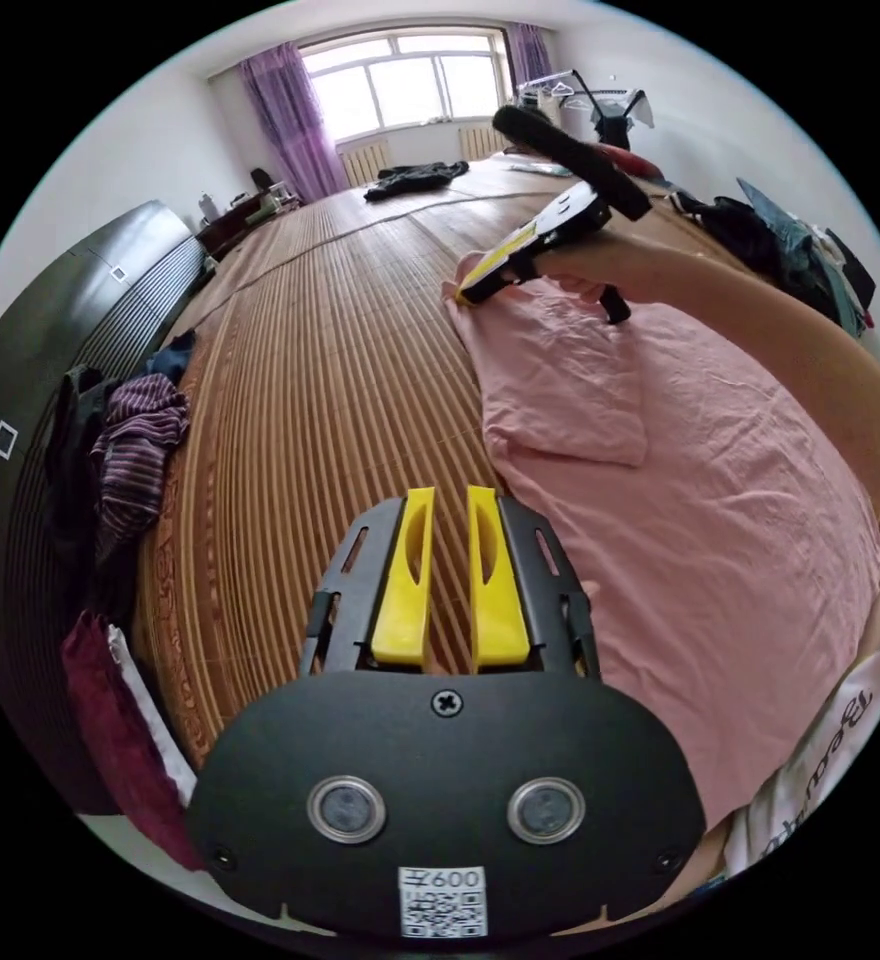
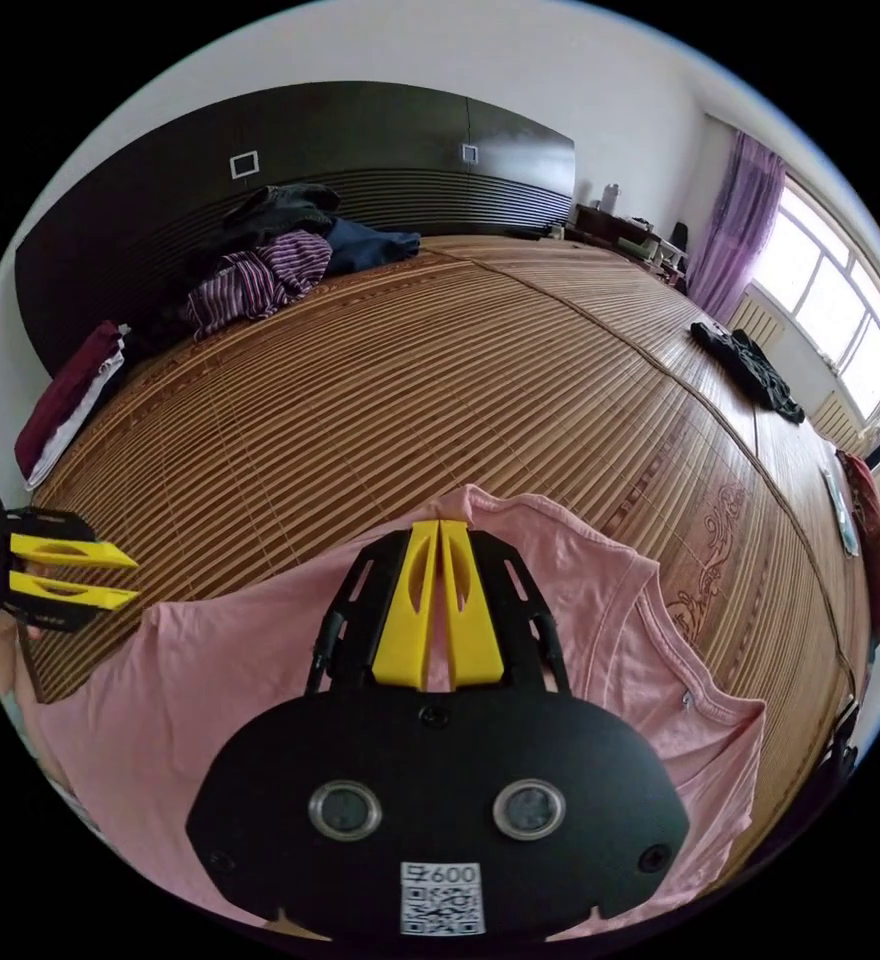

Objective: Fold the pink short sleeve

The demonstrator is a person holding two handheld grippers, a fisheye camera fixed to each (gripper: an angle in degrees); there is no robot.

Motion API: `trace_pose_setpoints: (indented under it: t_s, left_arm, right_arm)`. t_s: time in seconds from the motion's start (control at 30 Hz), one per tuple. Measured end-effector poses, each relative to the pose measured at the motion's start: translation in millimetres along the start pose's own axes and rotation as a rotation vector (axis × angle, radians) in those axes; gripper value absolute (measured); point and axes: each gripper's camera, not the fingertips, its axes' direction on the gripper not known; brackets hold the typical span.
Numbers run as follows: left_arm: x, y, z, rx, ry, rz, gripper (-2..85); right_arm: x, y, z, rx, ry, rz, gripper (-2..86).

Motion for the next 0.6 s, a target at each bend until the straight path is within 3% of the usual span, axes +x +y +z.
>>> trace_pose_setpoints:
  t_s: [0.1,0.27,0.6]
  left_arm:
    - [11,-22,-8,0.051,0.036,0.019,6.1]
    - [42,-63,8,-0.046,0.009,0.142,5.4]
    - [52,-83,-40,0.007,-0.015,0.134,2.6]
  right_arm:
    - [-1,-4,-1,0.013,0.038,-0.022,-0.9]
    - [18,-15,-5,0.024,0.003,0.006,-0.9]
    - [36,-42,-18,0.037,-0.029,0.031,-0.9]
